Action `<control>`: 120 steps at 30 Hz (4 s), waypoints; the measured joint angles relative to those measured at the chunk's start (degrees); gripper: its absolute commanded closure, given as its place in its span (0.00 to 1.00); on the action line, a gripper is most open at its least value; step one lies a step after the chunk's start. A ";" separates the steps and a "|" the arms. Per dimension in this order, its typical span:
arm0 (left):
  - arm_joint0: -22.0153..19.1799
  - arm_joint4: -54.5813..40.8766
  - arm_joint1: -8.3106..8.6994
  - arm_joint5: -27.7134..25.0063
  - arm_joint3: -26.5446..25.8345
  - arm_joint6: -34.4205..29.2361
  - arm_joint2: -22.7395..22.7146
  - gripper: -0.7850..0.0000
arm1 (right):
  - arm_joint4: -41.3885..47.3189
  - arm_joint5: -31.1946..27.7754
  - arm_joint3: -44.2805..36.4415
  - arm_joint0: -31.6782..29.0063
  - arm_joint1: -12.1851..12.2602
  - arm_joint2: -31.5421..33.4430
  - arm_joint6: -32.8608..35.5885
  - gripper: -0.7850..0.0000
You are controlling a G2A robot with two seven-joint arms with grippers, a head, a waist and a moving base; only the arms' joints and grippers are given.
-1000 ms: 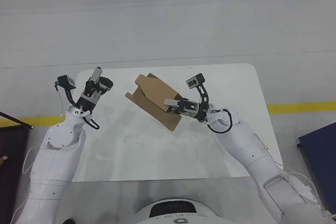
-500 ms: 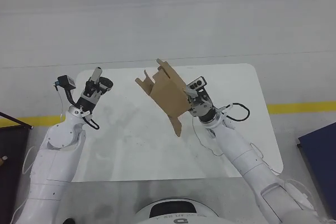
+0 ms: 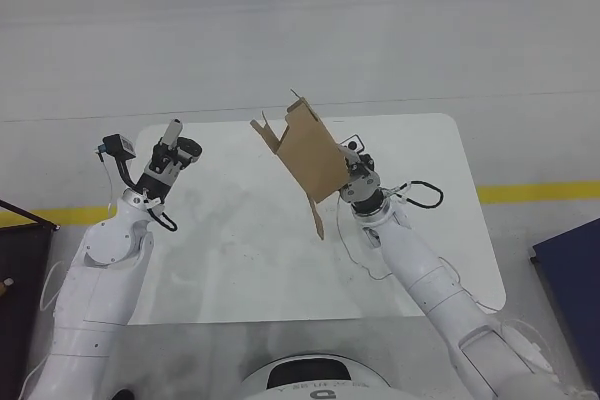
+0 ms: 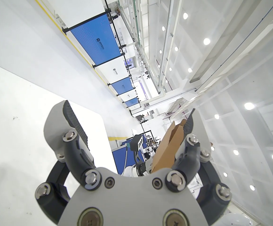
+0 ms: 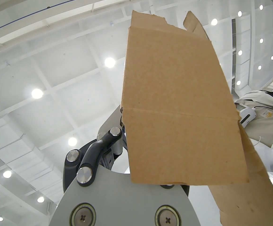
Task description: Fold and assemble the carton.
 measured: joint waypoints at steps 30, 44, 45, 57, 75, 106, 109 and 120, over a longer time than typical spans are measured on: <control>-1.78 10.59 -1.01 2.20 -5.32 -4.11 8.25 0.00 | -4.98 17.12 0.12 -3.14 1.20 6.13 2.22 1.00; -2.99 5.91 -1.51 4.01 -5.24 -6.65 9.21 0.00 | -1.69 18.82 2.28 -2.85 0.03 4.97 3.61 1.00; -2.99 6.34 -1.50 3.96 -5.26 -6.66 9.23 0.00 | -1.70 18.81 2.27 -2.85 0.04 4.97 3.61 1.00; -1.58 12.03 -0.99 0.61 -6.32 -6.82 7.16 0.00 | -0.12 21.90 2.04 -3.33 -0.57 4.18 -0.39 1.00; -4.59 15.90 -1.57 -0.45 -5.51 -9.72 10.43 0.00 | -2.45 24.42 2.59 -1.93 -1.94 2.34 -0.22 1.00; -5.10 30.54 -2.17 0.14 -6.27 -5.05 13.08 0.00 | -4.73 25.69 1.40 -2.59 -2.93 2.74 -0.87 1.00; -4.93 31.08 -2.26 0.31 -6.80 -4.35 13.24 0.00 | -4.79 25.80 1.91 -2.21 -3.13 2.53 -0.81 1.00; -4.45 25.83 -1.96 0.29 -5.95 -3.30 8.68 0.00 | -2.73 26.29 3.97 -1.23 -3.62 3.49 0.52 1.00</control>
